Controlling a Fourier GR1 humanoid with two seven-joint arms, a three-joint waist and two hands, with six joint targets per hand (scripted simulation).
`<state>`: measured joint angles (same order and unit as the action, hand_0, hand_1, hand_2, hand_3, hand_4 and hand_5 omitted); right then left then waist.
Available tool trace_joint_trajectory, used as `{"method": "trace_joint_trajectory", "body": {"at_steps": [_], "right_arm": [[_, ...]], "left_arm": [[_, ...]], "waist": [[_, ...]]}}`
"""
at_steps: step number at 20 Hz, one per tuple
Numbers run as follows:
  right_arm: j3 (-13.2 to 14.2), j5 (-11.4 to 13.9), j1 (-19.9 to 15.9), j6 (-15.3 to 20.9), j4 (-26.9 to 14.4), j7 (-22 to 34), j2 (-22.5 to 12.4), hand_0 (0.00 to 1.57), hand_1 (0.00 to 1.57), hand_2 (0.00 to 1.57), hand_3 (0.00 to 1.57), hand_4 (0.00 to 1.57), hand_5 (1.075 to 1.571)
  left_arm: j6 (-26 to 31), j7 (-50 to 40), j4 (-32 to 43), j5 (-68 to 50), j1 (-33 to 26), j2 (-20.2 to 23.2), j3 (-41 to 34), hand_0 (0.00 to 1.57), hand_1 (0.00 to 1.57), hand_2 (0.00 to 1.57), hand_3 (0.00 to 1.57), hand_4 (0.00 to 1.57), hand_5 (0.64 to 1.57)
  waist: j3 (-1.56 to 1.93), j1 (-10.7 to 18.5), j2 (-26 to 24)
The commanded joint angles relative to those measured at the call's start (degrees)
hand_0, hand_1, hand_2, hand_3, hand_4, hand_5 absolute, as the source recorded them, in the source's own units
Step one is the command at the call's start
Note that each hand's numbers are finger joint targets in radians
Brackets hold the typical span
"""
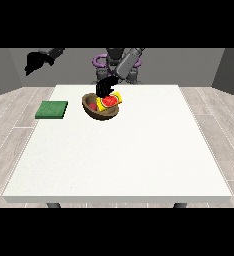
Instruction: Pick the cup and pour the ball into the bowl, then pick the bowl and place it on the pad
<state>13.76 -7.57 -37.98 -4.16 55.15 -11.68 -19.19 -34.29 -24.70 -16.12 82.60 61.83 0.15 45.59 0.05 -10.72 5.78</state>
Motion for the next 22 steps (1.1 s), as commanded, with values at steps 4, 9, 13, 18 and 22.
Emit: {"method": "trace_joint_trajectory", "body": {"at_steps": [4,9,13,18,22], "right_arm": [[0.0,0.1,-0.3,-0.6,-2.2,-0.8,-0.1,0.00,0.00,0.38,0.66,0.58,1.565],[-0.4,0.9,-5.2,-5.4,-3.2,2.7,-6.7,0.00,0.00,0.36,0.65,0.58,1.564],[2.7,0.0,-6.0,-7.0,-4.6,0.9,-11.8,0.00,0.00,0.34,0.60,0.58,1.564],[3.1,1.7,0.1,-4.8,-7.4,-2.0,-11.1,0.00,0.00,0.36,0.63,0.56,1.564],[3.2,1.7,1.6,-3.7,-7.2,-1.6,-10.4,0.00,0.00,0.47,0.62,0.57,1.564]], "left_arm": [[10.5,-3.4,-9.6,4.0,-2.5,-0.1,3.5,1.53,1.53,1.57,1.57,1.47,1.222],[14.3,1.6,-13.1,2.1,1.6,-0.1,1.6,1.53,1.53,1.57,1.57,1.48,1.210],[9.0,4.1,-16.1,-1.9,3.7,1.4,-4.7,1.52,1.52,1.57,1.57,1.55,1.144],[7.4,11.1,-23.5,-11.7,4.4,6.0,-13.3,1.45,1.45,1.57,1.57,1.34,1.389],[4.7,13.4,-27.4,-19.9,0.9,7.6,-20.3,1.57,1.57,1.57,1.57,1.15,1.501]], "waist": [[-0.03,0.5,-1.5],[-0.05,3.3,-2.1],[-0.07,7.0,1.1],[-0.10,13.1,-2.7],[-0.14,15.1,-4.4]]}}
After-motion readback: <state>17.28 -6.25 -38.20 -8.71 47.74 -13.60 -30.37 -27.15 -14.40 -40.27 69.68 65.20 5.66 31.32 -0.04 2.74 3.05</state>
